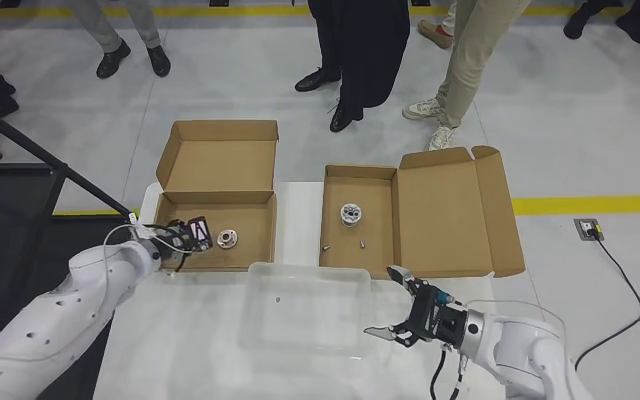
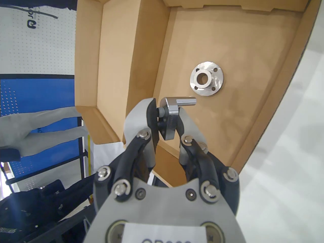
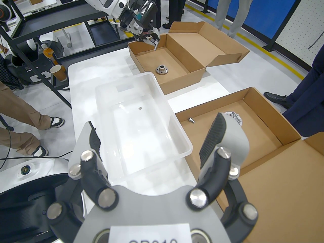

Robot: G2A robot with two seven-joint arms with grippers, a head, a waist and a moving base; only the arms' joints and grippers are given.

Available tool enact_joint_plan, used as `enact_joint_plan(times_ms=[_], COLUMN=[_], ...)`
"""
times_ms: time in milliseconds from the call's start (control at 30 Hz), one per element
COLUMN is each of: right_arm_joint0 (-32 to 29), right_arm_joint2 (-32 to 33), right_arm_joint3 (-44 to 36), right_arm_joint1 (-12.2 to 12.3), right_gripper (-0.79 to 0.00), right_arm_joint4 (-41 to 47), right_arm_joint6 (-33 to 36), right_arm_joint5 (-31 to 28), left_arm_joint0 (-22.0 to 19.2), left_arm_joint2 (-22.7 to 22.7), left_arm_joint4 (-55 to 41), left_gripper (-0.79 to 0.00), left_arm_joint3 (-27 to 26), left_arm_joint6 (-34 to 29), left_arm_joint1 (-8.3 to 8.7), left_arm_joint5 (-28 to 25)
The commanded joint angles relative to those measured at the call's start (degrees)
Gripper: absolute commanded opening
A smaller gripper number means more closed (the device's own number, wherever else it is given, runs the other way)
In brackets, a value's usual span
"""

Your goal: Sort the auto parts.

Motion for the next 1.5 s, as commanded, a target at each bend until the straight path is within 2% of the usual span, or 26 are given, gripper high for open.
enact_joint_plan(times_ms=[0,333,533,733,1067,1200,1467], right_arm_joint0=[0.00,0.00,0.00,0.00,0.00,0.00,0.00], right_arm_joint2=[0.00,0.00,0.00,0.00,0.00,0.00,0.00], right_arm_joint3=[0.00,0.00,0.00,0.00,0.00,0.00,0.00], right_arm_joint1=[0.00,0.00,0.00,0.00,0.00,0.00,0.00], right_gripper=[0.000,0.000,0.000,0.000,0.000,0.000,0.000], right_arm_joint4=[0.00,0.00,0.00,0.00,0.00,0.00,0.00], right_arm_joint6=[0.00,0.00,0.00,0.00,0.00,0.00,0.00], right_arm_joint5=[0.00,0.00,0.00,0.00,0.00,0.00,0.00], left_arm_joint0=[0.10,-0.29,-0.47,-1.00,-3.04,-3.84,-5.21], left_arm_joint2=[0.00,1.04,1.42,2.07,3.85,4.43,4.61], left_arm_joint4=[0.58,5.73,9.13,9.53,12.53,13.96,14.69], left_gripper=[-0.785,-0.785,-0.785,-0.785,-0.785,-0.785,-0.785], left_arm_joint3=[0.17,2.47,5.02,9.26,15.96,18.36,22.89], left_arm_joint6=[0.21,5.43,4.63,7.76,11.92,11.32,12.28], left_arm_joint1=[-0.38,-2.33,-3.68,-5.81,-9.57,-11.17,-13.82], left_arm_joint5=[0.07,-1.37,1.30,4.68,6.83,8.52,8.54])
